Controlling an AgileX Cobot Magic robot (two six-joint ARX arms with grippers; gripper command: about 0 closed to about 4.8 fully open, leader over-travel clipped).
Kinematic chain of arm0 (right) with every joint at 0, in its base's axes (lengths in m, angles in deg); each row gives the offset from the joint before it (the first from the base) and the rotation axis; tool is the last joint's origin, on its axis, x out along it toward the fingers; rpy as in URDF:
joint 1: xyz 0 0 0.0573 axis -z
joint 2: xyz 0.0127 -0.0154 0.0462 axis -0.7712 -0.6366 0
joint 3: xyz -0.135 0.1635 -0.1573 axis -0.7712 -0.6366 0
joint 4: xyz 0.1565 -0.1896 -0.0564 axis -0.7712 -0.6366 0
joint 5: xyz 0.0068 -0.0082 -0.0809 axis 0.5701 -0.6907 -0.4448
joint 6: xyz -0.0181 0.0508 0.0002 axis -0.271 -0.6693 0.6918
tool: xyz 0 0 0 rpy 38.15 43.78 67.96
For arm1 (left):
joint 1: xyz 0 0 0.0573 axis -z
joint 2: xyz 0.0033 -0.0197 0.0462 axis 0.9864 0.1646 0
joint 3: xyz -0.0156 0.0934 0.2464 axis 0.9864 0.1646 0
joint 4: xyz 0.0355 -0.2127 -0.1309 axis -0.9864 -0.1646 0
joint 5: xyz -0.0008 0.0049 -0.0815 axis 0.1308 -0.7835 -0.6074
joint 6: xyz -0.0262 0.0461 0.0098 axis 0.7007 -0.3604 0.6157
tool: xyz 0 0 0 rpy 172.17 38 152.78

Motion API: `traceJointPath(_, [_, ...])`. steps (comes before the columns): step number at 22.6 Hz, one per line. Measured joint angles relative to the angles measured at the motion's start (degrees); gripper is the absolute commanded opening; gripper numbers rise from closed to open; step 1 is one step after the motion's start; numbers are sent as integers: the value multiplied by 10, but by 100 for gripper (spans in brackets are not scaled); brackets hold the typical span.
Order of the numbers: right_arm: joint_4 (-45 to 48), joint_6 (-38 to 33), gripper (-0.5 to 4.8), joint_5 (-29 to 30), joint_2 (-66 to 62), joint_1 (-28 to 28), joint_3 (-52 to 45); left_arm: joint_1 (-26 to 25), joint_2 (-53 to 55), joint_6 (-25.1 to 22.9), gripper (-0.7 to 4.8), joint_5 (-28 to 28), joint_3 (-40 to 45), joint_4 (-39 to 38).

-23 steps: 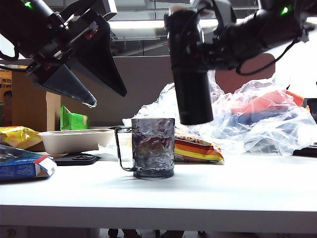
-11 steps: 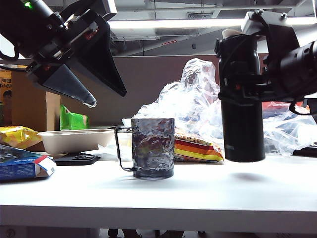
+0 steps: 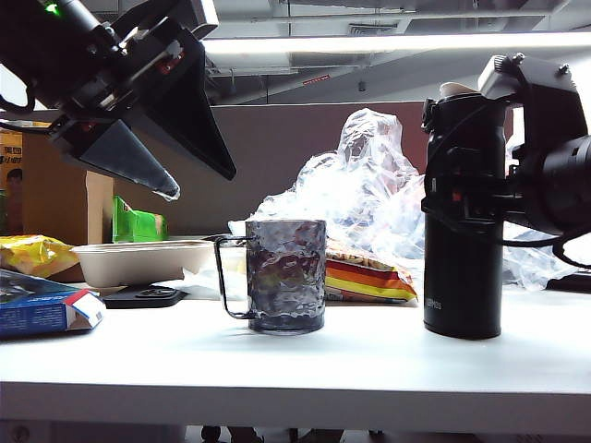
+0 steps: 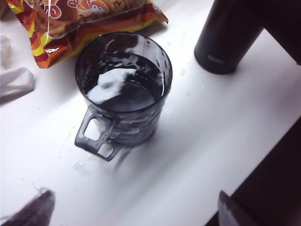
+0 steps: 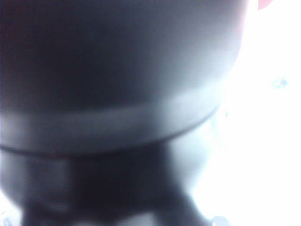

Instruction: Pick up the black thermos, pour some water into the cup, then place the black thermos back on the table.

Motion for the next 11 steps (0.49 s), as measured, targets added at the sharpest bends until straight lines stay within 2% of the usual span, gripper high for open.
traceJointPath(3, [2,0,181,3,-1,0,-1,0,0,0,479,0,0,0])
traceJointPath(4, [2,0,246,4,-1,0,-1,0,0,0,479,0,0,0])
traceJointPath(5, [2,0,418,4,-1,0,-1,0,0,0,479,0,0,0])
traceJointPath(6, [2,1,479,4,-2,0,-1,0,0,0,479,0,0,0])
traceJointPath(8, [-33,-6,479,17,-10,0,-10,0,0,0,479,0,0,0])
traceJointPath(11, [-11,-6,479,23,7,0,-13,0,0,0,479,0,0,0])
